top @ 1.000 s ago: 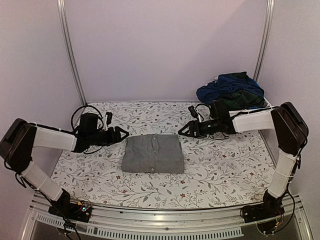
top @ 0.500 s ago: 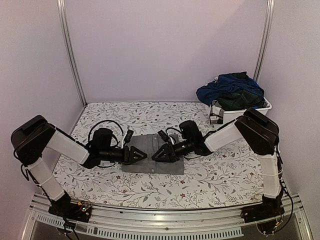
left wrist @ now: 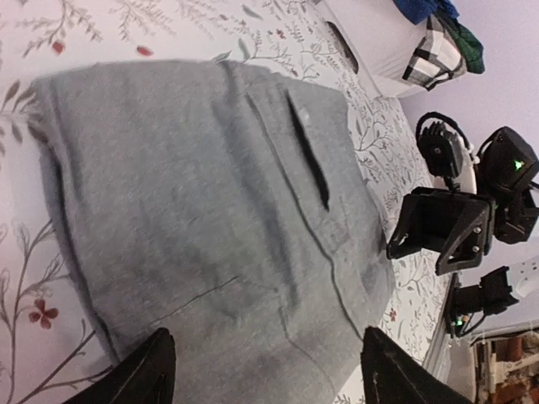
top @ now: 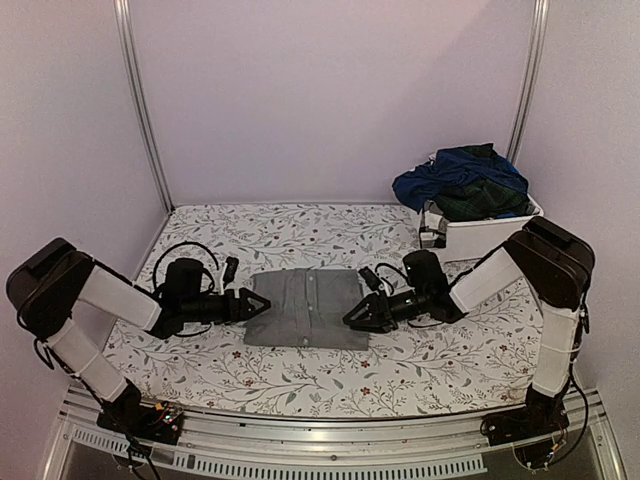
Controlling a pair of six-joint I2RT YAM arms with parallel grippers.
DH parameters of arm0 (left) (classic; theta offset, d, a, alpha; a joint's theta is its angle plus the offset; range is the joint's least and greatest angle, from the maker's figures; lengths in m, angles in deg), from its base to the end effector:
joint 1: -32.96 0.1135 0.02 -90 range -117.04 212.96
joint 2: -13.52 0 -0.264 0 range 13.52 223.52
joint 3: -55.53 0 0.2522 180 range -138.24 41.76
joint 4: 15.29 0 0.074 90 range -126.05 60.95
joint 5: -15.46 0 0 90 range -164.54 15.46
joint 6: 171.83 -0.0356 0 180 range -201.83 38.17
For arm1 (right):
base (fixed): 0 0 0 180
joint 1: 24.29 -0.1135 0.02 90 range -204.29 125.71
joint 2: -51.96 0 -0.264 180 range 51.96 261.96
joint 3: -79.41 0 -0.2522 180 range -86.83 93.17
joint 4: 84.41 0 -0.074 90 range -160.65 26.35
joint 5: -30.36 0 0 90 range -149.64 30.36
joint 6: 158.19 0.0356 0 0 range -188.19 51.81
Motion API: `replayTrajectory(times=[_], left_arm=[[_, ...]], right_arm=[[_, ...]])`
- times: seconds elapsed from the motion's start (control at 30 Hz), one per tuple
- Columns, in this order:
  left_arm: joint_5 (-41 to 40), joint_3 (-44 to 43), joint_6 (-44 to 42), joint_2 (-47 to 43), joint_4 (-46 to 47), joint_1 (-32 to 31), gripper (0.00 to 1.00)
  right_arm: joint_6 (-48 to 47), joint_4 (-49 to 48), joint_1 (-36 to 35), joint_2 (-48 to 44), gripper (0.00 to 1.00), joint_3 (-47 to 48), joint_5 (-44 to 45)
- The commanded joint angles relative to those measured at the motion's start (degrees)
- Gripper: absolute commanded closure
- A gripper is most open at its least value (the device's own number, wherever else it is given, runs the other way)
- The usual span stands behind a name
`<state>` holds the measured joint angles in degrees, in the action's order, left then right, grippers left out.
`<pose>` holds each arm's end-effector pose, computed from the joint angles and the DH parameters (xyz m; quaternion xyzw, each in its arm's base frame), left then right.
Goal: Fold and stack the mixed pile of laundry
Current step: Smooth out the square-folded shirt at the center of the board, then pick up the square-folded shirt from the center of the board.
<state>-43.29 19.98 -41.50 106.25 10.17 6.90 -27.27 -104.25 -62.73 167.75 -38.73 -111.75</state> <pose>0.2237 -0.1300 0.1103 0.0257 0.8509 -0.4536 0.2636 0.2667 0.2475 0.0936 -0.1887 0.7978 0.5675 0.0764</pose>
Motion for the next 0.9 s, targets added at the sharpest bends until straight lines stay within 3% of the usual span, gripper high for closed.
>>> replayTrajectory(times=[0.0,0.1,0.33,0.63,0.87], left_arm=[[-15.98,-8.98,-16.67,-9.09,-17.81,-7.94,0.24],[-21.02,-14.4,-26.72,-9.56,-22.86,-13.86,0.27],[-29.68,-24.52,-45.54,-0.6,-25.75,-26.7,0.47],[-29.83,-36.13,-56.22,15.51,-31.47,-33.87,0.61],[-28.23,-40.34,-60.19,22.75,-35.26,-36.18,0.61]], right_arm=[[-1.7,2.55,4.06,-12.24,0.47,-4.22,1.49],[-1.5,3.4,8.07,-15.53,0.47,-6.68,2.38],[-2.36,7.6,11.57,-17.64,0.46,-8.65,3.95],[-1.42,8.02,12.24,-17.61,0.44,-11.02,5.17],[-0.38,7.24,12.24,-16.62,0.41,-11.92,4.89]])
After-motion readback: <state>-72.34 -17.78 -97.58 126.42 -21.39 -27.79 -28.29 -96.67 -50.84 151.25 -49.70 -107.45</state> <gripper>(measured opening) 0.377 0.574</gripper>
